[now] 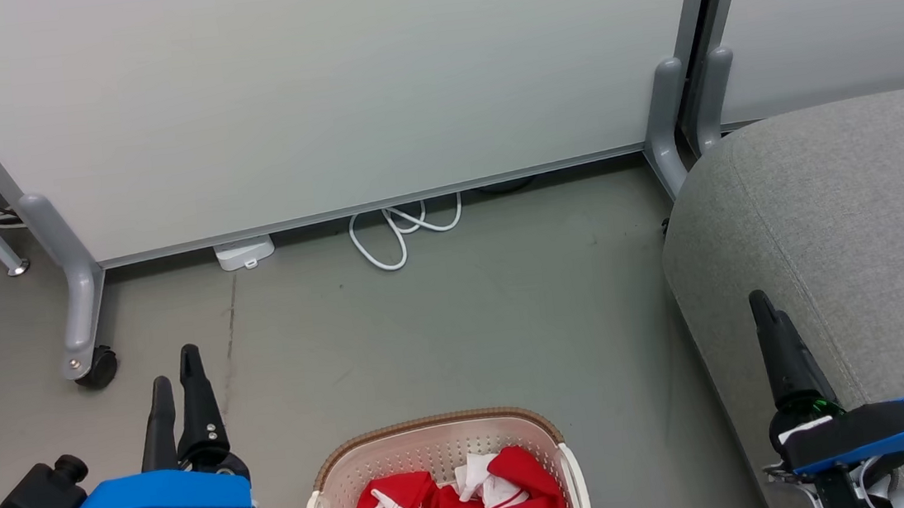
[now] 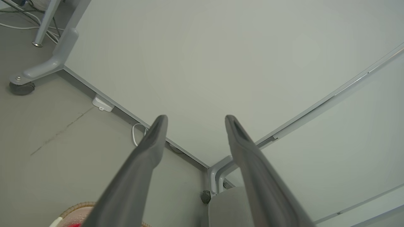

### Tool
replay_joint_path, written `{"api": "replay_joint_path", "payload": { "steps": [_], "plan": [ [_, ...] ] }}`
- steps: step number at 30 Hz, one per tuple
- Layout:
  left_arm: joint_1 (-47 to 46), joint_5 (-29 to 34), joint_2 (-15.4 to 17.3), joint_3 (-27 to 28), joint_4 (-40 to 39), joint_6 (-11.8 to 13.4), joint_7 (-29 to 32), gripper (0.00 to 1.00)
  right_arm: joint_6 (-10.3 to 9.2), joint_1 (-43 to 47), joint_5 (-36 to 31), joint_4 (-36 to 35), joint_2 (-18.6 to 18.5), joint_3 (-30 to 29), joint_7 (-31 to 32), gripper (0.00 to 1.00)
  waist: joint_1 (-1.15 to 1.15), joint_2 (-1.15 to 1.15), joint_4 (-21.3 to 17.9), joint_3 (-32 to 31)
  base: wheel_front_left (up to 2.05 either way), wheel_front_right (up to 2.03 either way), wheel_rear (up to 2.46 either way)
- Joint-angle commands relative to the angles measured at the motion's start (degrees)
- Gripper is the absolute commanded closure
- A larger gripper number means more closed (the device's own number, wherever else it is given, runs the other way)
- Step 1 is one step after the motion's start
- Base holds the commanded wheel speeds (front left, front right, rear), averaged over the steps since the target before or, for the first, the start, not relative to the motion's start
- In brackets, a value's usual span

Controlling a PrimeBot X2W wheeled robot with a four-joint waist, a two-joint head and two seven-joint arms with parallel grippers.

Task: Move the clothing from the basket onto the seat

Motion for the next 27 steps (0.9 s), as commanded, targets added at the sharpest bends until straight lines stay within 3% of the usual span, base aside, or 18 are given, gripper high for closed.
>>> {"api": "replay_joint_path", "payload": {
  "steps": [1,13,27],
  "plan": [
    [-1.7,2.3,0.5,-0.5,-1.1,0.1,-0.6,0.0,0.07,-1.5,-1.7,-1.0,-0.4,0.3,-0.6,0.0,0.0,0.0,0.0,0.0,0.0,0.0,0.0],
    [-1.8,15.4,0.8,-3.3,0.0,0.8,-2.7,0.0,0.09,-1.2,-12.7,-1.0,-0.5,1.8,-2.7,0.0,0.0,0.0,0.1,0.0,0.0,0.0,0.0],
    [-1.8,24.8,1.5,-6.3,0.6,2.0,-5.0,0.0,0.11,-1.3,-22.6,0.2,-0.6,2.2,-4.9,0.0,0.0,0.0,0.2,0.0,0.0,0.0,0.0]
  ]
}}
